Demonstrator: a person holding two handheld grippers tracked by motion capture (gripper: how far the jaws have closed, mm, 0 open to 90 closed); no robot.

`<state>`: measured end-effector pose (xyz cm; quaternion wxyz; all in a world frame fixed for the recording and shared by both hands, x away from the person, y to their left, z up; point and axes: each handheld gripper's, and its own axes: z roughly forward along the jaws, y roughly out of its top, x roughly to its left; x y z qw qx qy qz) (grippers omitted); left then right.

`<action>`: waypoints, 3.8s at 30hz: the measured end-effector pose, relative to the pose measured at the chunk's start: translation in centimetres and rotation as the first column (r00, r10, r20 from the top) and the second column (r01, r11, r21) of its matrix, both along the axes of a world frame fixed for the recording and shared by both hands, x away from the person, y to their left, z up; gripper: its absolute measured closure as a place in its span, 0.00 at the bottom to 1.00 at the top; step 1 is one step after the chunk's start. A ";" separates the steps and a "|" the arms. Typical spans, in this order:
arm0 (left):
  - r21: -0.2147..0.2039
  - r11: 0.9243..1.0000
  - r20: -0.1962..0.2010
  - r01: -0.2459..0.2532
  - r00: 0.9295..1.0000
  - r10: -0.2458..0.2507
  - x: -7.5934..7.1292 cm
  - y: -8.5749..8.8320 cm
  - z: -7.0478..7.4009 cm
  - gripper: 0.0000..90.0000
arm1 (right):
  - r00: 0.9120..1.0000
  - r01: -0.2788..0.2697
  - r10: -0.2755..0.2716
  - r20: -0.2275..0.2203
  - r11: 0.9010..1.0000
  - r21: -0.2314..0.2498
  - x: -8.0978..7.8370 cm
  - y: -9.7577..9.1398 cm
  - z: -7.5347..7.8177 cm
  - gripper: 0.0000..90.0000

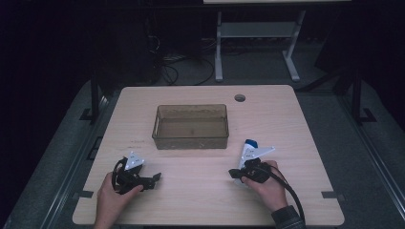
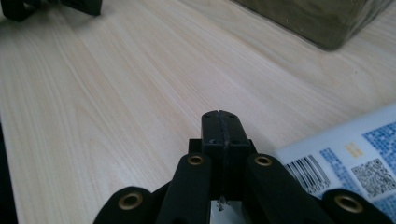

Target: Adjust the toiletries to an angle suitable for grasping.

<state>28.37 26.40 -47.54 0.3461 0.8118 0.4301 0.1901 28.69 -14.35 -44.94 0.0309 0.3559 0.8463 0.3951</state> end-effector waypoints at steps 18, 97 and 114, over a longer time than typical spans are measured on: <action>0.000 1.000 0.000 -0.001 1.000 0.001 0.0 0.0 0.0 0.14 | 0.999 0.032 -0.032 -0.005 0.999 -0.004 -0.8 -1.6 -0.1 1.00; 0.000 1.000 0.001 -0.003 1.000 0.003 -0.1 0.0 0.0 0.14 | 0.960 0.277 -0.278 -0.013 0.960 -0.048 -4.2 -11.8 -0.5 1.00; 0.002 1.000 0.001 -0.002 1.000 0.002 -0.1 0.0 0.0 0.14 | 0.966 0.257 -0.257 0.028 0.966 -0.012 -4.1 -11.3 0.6 0.87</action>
